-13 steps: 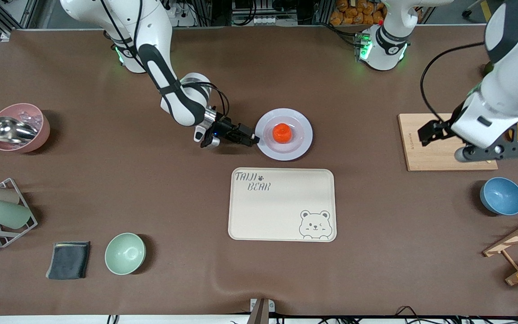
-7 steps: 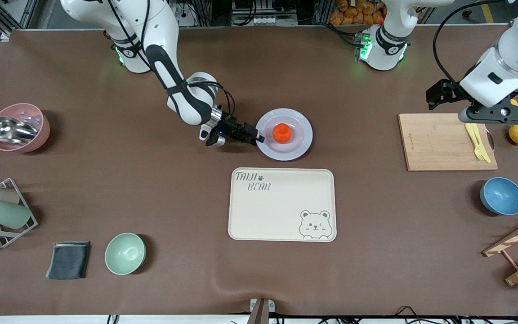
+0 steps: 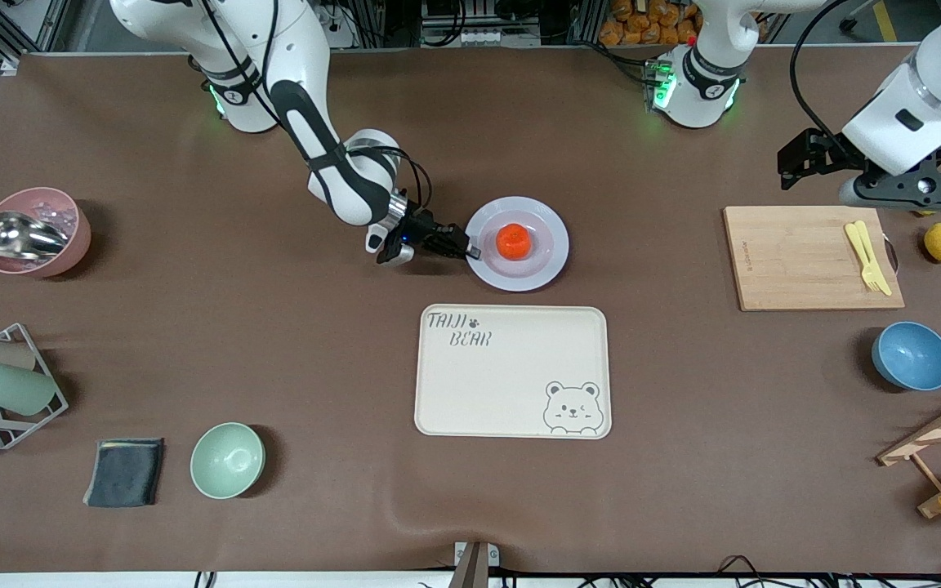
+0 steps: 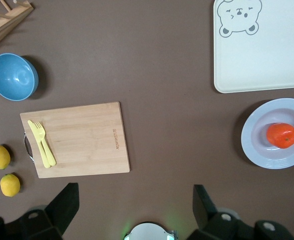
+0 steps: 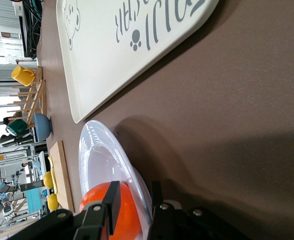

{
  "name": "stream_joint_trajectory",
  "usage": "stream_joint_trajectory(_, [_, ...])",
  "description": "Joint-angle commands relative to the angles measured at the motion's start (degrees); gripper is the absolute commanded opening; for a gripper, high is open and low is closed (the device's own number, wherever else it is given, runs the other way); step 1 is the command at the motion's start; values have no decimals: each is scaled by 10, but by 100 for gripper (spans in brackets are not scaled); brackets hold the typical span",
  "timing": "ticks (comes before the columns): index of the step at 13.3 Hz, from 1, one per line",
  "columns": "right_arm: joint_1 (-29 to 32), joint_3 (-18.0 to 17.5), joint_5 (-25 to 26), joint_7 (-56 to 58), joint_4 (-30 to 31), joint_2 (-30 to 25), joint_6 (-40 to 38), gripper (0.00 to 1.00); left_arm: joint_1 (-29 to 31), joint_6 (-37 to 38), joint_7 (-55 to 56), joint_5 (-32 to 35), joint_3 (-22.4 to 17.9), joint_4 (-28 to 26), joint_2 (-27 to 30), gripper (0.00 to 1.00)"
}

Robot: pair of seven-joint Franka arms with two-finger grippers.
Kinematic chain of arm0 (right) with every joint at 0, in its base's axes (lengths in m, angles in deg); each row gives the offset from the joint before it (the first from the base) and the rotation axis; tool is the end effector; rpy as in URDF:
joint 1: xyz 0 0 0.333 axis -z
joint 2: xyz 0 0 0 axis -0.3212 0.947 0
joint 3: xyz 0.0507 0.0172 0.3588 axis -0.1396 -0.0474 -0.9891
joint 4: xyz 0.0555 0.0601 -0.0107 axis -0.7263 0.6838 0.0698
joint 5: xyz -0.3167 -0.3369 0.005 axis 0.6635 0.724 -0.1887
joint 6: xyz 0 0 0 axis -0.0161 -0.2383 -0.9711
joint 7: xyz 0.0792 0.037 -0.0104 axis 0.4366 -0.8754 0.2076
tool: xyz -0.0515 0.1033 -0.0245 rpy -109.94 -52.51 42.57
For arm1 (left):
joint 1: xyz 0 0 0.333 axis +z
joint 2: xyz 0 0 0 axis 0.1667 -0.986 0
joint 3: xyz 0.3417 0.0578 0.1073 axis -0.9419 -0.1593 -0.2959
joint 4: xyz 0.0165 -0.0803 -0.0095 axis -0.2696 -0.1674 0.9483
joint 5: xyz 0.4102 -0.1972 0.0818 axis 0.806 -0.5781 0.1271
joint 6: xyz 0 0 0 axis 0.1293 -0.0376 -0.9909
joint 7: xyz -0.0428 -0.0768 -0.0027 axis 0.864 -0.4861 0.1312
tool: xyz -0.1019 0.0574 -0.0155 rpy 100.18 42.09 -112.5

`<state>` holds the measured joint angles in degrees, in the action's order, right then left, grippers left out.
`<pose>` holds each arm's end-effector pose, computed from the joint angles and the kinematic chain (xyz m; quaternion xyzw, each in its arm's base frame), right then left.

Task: Place orange and plate with both arms
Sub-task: 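Slide the plate with the right gripper onto the bear tray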

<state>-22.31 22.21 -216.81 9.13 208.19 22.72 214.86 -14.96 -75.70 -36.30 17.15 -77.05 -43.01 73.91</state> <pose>0.4112 0.4375 0.1007 -0.8657 0.1440 -0.0623 0.4753 0.5919 -0.1139 0.6774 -0.9970 0.0581 0.0412 0.0302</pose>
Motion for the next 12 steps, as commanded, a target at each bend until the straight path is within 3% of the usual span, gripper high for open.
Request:
stream_joint_trajectory(1, [-13, 7, -34, 37, -12, 6, 9, 4, -3, -9, 9, -11, 6, 4, 9, 100])
stream_joint_trajectory(4, [-7, 6, -34, 43, -12, 2, 8, 0, -3, -12, 10, -23, 9, 7, 8, 100])
stream_joint_trajectory(6, [-11, 5, -86, 43, -16, -3, 7, 0, -1, -11, 33, -14, 27, 7, 11, 100])
stream_joint_trajectory(12, [-14, -2, -196, 36, -20, -43, 7, 0, 0, -11, 39, -9, 23, 6, 9, 100])
